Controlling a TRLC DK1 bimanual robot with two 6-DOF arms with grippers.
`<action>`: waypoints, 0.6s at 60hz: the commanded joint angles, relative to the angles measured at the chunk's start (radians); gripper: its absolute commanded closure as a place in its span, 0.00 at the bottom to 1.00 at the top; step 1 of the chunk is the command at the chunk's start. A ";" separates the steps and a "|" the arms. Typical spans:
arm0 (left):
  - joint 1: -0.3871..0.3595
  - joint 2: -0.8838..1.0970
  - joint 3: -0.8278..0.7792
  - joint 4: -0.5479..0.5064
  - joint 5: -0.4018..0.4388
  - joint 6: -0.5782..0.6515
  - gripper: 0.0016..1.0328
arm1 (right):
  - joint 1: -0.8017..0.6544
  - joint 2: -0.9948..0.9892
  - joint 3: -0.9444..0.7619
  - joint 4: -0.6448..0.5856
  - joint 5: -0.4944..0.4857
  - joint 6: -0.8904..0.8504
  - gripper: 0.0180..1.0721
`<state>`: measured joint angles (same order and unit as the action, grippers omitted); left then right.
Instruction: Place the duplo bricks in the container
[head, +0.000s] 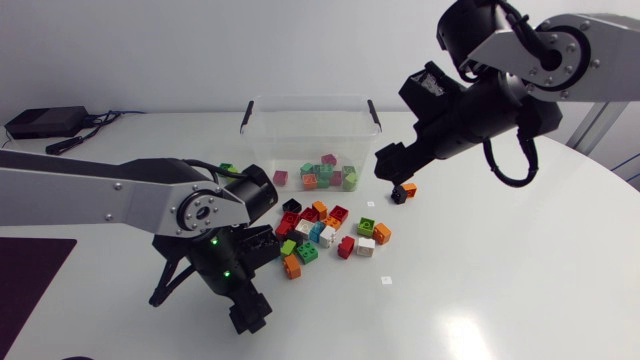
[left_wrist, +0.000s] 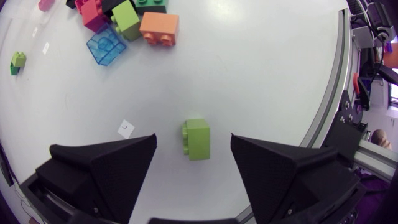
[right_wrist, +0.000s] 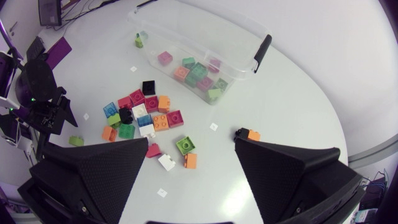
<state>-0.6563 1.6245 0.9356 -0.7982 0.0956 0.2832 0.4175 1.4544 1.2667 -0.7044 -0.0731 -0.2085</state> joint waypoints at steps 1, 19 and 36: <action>-0.006 0.029 -0.026 0.007 -0.005 -0.033 0.36 | 0.003 -0.017 -0.055 0.022 0.010 0.023 0.04; -0.019 0.064 -0.069 0.039 -0.005 -0.049 0.47 | 0.001 -0.019 -0.139 0.077 0.010 0.031 0.04; -0.045 0.084 -0.083 0.063 -0.005 -0.050 0.66 | -0.005 0.029 -0.222 0.154 0.010 0.041 0.04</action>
<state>-0.6853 1.6852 0.8791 -0.7376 0.0952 0.2573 0.4171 1.4521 1.0874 -0.5739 -0.0731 -0.2016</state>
